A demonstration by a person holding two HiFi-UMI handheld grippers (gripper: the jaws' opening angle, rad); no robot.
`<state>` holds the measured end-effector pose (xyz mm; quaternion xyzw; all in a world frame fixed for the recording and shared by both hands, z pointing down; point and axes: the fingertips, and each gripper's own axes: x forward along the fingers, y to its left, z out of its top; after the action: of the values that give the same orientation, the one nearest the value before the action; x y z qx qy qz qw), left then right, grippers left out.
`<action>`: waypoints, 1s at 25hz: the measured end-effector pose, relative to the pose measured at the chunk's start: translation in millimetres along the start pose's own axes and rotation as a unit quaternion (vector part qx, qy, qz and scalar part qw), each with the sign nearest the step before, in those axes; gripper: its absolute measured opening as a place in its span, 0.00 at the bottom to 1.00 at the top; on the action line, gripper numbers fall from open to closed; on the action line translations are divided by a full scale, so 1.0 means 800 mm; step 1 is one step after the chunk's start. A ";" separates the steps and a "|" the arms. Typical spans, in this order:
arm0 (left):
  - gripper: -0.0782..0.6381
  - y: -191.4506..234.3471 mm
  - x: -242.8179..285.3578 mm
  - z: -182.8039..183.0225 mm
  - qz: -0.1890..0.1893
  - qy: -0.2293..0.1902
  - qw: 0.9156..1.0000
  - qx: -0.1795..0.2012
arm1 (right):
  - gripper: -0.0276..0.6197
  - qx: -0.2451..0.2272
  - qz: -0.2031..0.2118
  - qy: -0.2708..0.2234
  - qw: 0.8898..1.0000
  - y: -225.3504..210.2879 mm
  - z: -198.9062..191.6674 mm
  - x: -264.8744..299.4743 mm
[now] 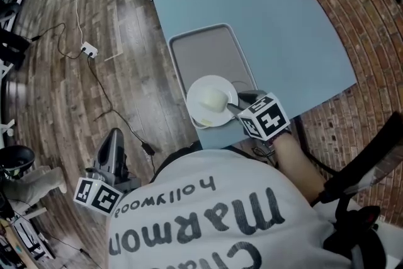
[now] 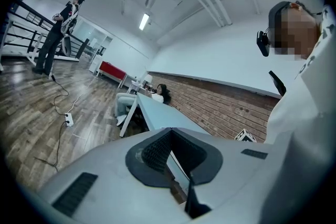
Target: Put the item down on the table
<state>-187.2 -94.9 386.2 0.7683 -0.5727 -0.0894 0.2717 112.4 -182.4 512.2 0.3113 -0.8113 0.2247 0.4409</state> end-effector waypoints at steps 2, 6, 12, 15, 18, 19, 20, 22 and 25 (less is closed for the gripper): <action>0.12 0.001 0.002 0.001 -0.001 -0.001 1.000 -0.004 | 0.32 0.003 0.002 -0.002 1.000 0.000 0.000 -0.001; 0.12 0.002 0.006 0.002 -0.001 0.001 1.000 -0.003 | 0.31 0.022 0.000 -0.028 0.999 -0.009 0.009 -0.012; 0.12 0.008 0.009 -0.009 0.001 0.015 1.000 -0.018 | 0.31 0.062 0.012 -0.118 0.991 -0.024 0.058 -0.045; 0.12 0.007 0.016 -0.015 0.000 0.025 1.000 -0.015 | 0.31 0.055 0.011 -0.152 0.987 -0.021 0.075 -0.053; 0.12 -0.001 0.025 -0.019 -0.005 0.037 0.999 -0.005 | 0.12 0.055 -0.006 -0.188 0.981 -0.025 0.086 -0.062; 0.12 -0.004 0.028 -0.021 -0.008 0.039 0.999 -0.004 | 0.10 0.058 -0.010 -0.200 0.978 -0.027 0.089 -0.064; 0.12 -0.006 0.031 -0.022 -0.012 0.041 0.999 -0.003 | 0.09 0.061 -0.011 -0.211 0.976 -0.027 0.091 -0.066; 0.12 -0.010 0.035 -0.024 -0.017 0.047 0.999 0.001 | 0.08 0.070 -0.009 -0.228 0.971 -0.027 0.095 -0.069; 0.12 -0.016 0.040 -0.024 -0.021 0.052 0.998 0.006 | 0.07 0.084 -0.008 -0.251 0.964 -0.032 0.100 -0.077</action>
<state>-157.5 -115.7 401.5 0.7857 -0.5419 -0.0519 0.2940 109.8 -232.6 421.3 0.4003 -0.8715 0.2032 0.1973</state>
